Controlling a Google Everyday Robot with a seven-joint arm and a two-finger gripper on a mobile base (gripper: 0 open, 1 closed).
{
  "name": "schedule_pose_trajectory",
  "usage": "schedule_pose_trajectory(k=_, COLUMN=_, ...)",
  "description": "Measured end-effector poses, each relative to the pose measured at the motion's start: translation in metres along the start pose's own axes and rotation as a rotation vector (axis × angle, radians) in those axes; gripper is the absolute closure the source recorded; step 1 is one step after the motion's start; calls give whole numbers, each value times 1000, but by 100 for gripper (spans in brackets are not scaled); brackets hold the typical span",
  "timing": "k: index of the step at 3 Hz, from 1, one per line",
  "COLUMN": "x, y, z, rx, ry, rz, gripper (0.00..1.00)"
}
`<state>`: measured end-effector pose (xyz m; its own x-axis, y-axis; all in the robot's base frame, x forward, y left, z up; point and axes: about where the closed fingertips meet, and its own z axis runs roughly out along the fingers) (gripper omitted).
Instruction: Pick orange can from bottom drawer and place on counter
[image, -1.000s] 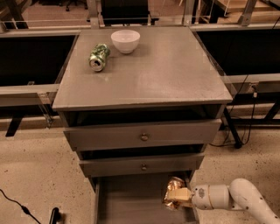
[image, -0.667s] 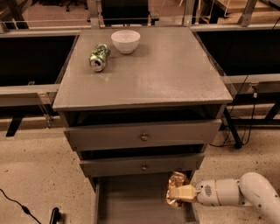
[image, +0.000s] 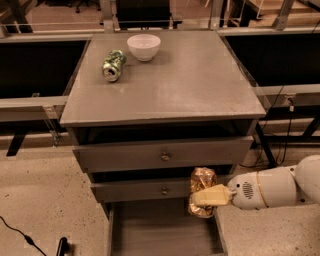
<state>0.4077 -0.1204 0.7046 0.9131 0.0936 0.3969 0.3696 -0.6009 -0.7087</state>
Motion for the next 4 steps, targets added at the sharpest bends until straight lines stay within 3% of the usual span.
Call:
schedule_pose_trajectory(k=1, x=0, y=0, z=1, rx=2, ry=0, rz=1, gripper=100)
schedule_pose_trajectory(k=2, x=17, y=-16, z=4, rx=-20, ry=-37, rz=-34, gripper=100)
schedule_pose_trajectory(k=3, x=55, y=-30, z=3, rx=-59, ry=-92, rz=-45, gripper=100)
schedule_pose_trajectory(k=4, x=115, y=-49, z=3, rx=-26, ry=-101, rz=-62, gripper=100)
